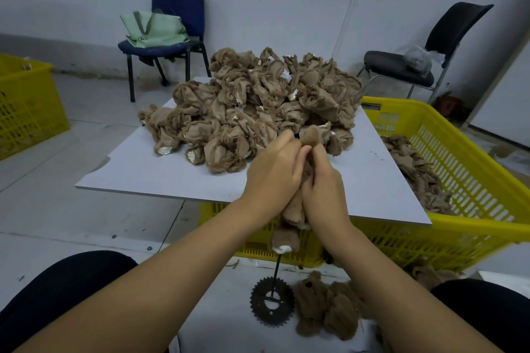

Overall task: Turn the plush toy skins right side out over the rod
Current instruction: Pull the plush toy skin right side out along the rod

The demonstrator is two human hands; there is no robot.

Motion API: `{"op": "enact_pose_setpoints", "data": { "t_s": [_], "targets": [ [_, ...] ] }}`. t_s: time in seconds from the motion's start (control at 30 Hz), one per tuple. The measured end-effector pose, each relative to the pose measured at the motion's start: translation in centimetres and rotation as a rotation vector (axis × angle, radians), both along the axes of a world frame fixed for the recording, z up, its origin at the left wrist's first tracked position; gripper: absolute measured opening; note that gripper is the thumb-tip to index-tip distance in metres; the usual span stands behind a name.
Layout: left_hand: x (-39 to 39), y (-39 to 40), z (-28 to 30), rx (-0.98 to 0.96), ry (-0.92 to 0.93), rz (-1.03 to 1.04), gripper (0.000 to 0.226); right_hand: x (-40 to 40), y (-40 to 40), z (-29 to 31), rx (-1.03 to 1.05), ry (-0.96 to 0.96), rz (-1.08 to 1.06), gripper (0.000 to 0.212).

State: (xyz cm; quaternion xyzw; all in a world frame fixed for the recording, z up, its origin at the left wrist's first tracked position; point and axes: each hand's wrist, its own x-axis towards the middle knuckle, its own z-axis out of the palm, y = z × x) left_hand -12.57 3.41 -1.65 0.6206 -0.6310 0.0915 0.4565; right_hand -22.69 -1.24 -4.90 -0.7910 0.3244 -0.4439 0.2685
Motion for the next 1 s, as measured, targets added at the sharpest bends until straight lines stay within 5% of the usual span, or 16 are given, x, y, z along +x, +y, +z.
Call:
{"op": "enact_pose_setpoints", "data": {
  "t_s": [0.27, 0.6, 0.83, 1.0],
  "targets": [
    [0.6, 0.0, -2.4, -0.003, -0.148, -0.050, 0.021, 0.1, -0.3, -2.4, 0.028, 0.020, -0.010, 0.032],
    [0.7, 0.2, -3.8, 0.242, 0.276, -0.149, 0.025, -0.1, 0.2, -3.6, 0.111, 0.094, 0.025, 0.025],
    [-0.3, 0.2, -0.5, -0.073, 0.012, -0.116, 0.016, -0.3, -0.7, -1.2, 0.074, -0.114, 0.032, 0.045],
    [0.1, -0.5, -0.3, 0.039, -0.089, -0.154, 0.015, -0.4, -1.4, -1.7, 0.120, -0.108, 0.016, 0.048]
  ]
}}
